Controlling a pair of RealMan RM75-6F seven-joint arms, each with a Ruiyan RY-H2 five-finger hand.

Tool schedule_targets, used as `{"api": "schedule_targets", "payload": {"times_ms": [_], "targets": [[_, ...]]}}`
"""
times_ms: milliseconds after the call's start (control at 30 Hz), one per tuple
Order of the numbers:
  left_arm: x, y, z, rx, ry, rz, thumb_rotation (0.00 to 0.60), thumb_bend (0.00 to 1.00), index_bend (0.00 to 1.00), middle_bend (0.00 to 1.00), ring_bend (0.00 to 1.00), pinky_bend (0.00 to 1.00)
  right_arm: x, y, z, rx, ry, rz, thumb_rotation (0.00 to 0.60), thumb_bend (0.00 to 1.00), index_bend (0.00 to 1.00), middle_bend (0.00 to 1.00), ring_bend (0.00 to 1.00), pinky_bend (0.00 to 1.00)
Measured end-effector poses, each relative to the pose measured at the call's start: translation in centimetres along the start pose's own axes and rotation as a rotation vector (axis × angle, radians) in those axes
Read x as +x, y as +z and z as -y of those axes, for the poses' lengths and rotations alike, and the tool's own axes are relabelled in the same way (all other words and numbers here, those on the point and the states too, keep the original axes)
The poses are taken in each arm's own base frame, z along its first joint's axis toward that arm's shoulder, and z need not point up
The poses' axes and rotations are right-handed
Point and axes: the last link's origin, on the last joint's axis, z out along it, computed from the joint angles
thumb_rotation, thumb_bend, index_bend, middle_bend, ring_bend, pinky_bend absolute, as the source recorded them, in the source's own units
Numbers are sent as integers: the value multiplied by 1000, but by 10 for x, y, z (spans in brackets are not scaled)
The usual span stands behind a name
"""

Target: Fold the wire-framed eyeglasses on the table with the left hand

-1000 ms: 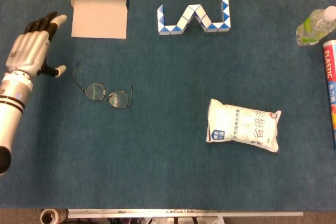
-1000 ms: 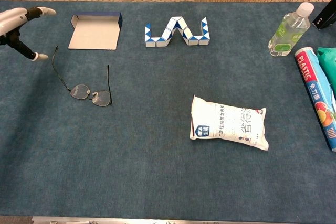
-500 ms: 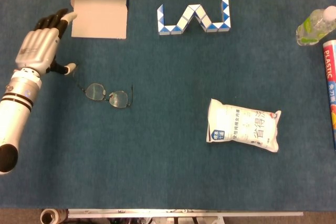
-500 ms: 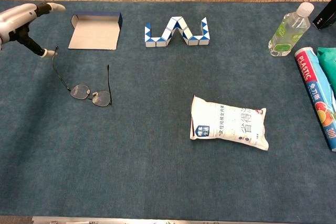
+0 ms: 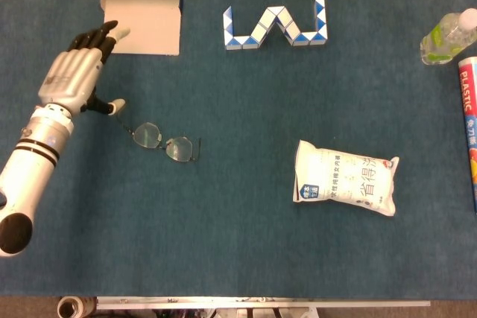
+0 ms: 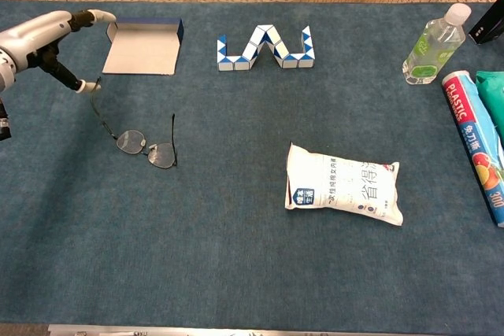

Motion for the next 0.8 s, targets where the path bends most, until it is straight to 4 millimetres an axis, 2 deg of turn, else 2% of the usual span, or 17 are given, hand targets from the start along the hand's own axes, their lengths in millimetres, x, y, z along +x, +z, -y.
{"api": "schedule_targets", "payload": {"times_ms": [800], "targets": [[-21,-27,-21,-87,8,51,600,204,49,0,0,0,0,0,0,0,1,0,600,229,451,438,278,271]]}}
